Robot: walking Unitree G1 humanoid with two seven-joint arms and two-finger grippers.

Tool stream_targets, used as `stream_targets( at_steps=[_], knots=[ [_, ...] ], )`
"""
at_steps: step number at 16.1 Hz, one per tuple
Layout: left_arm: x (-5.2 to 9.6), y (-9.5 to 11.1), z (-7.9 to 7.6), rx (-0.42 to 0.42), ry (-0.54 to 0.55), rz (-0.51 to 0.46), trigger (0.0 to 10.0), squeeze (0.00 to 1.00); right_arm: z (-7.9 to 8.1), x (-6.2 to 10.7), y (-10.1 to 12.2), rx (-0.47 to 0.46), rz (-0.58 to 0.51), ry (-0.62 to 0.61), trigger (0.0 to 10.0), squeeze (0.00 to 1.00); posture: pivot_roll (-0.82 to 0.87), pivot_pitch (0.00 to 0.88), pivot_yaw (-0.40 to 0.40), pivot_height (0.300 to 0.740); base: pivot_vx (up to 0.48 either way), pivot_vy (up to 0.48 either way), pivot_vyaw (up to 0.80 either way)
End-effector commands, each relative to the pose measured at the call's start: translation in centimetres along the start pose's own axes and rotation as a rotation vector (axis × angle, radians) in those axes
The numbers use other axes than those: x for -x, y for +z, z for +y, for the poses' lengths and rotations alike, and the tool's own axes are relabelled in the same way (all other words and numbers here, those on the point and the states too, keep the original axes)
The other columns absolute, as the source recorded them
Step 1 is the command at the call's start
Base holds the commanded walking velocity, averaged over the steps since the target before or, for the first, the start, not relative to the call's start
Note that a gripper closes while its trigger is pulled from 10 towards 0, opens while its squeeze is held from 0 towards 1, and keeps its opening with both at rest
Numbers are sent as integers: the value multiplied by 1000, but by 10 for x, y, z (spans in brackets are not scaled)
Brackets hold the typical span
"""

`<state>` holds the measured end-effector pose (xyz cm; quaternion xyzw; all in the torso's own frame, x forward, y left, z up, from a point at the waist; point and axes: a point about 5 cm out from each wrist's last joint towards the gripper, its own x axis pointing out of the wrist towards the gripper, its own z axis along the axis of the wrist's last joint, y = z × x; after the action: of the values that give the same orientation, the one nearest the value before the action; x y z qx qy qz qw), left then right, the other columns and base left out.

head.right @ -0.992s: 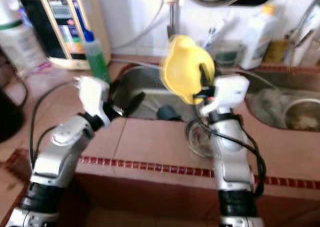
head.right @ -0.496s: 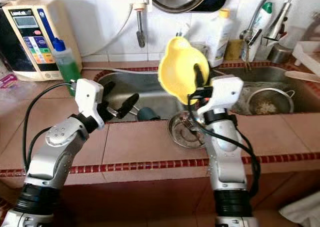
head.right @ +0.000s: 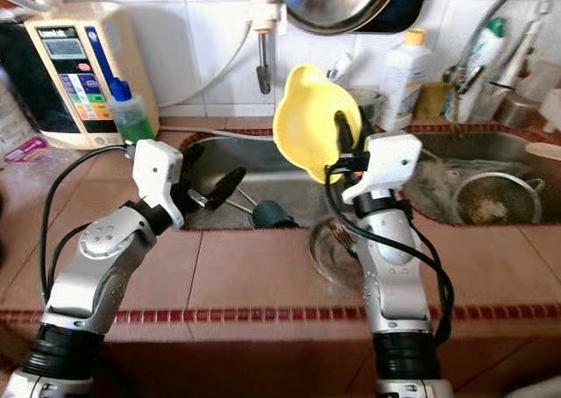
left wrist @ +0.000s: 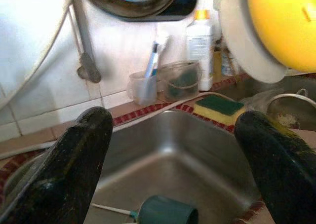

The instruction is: Kitchen organization

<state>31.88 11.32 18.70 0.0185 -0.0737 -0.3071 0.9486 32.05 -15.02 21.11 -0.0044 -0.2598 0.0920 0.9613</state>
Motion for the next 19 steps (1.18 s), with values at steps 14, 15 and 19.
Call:
stream_targets(
  at_steps=[14,15,19],
  knots=[
    [0,10,-21,-34,-144,69,10000,0,-30,-4,-36,-165,389,-147,10000,0,-131,0,42,740,25,0,0],
    [4,7,-26,-73,-200,105,10000,0,-42,-4,-37,-138,414,-150,10000,0,-133,0,46,740,0,0,0],
    [12,11,-45,-83,-324,119,10000,0,-60,-8,-44,-85,522,-177,10000,0,-133,32,55,740,0,0,0]
  ],
)
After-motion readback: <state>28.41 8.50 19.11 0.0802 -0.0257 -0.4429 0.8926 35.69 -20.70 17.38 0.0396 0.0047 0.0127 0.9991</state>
